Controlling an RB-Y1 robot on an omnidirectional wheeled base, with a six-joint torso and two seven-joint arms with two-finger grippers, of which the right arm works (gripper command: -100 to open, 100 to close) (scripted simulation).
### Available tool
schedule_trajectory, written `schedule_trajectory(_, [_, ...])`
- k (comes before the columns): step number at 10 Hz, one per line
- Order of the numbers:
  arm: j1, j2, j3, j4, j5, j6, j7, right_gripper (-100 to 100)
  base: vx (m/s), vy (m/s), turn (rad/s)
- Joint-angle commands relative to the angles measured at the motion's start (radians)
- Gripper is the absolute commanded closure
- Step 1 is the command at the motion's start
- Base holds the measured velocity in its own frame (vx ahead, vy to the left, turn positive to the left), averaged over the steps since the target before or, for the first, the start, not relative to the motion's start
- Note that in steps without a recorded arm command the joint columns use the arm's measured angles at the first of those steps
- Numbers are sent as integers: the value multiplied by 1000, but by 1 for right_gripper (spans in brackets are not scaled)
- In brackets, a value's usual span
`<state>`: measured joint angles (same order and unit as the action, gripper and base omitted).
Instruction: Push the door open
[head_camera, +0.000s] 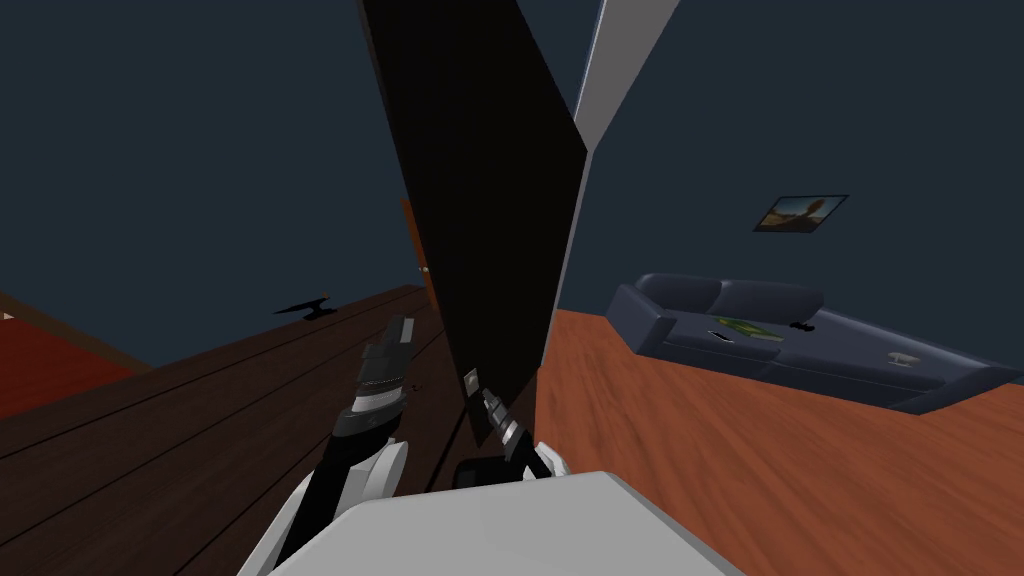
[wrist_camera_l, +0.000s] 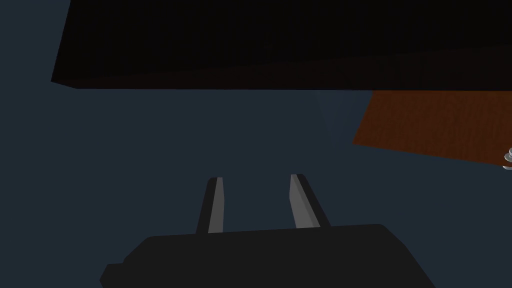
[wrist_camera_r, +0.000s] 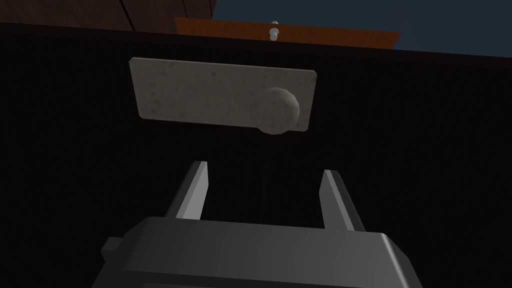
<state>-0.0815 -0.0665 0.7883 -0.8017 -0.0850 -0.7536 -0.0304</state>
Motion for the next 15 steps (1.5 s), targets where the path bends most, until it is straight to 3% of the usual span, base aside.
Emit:
schedule_trajectory(1, [3, 1, -8, -4, -4, 2, 1, -100, -222, -101, -77])
schedule_trajectory(4, [3, -1, -14, 0, -5, -2, 4, -100, -92, -9, -11])
schedule_trajectory(7, [2, 1, -21, 8, -6, -9, 7, -100, 188, 147, 21])
schedule_trajectory(10, [0, 14, -29, 17, -6, -16, 11, -100, 197, 152, 25])
schedule_trajectory(11, [1, 10, -27, 13, -6, -14, 10, -100, 58, 62, -2])
schedule_trajectory(12, [1, 10, -27, 13, -6, -14, 10, 100, -7, -9, -2])
schedule_trajectory(15, [1, 10, -27, 13, -6, -14, 10, 100, -16, -17, 3])
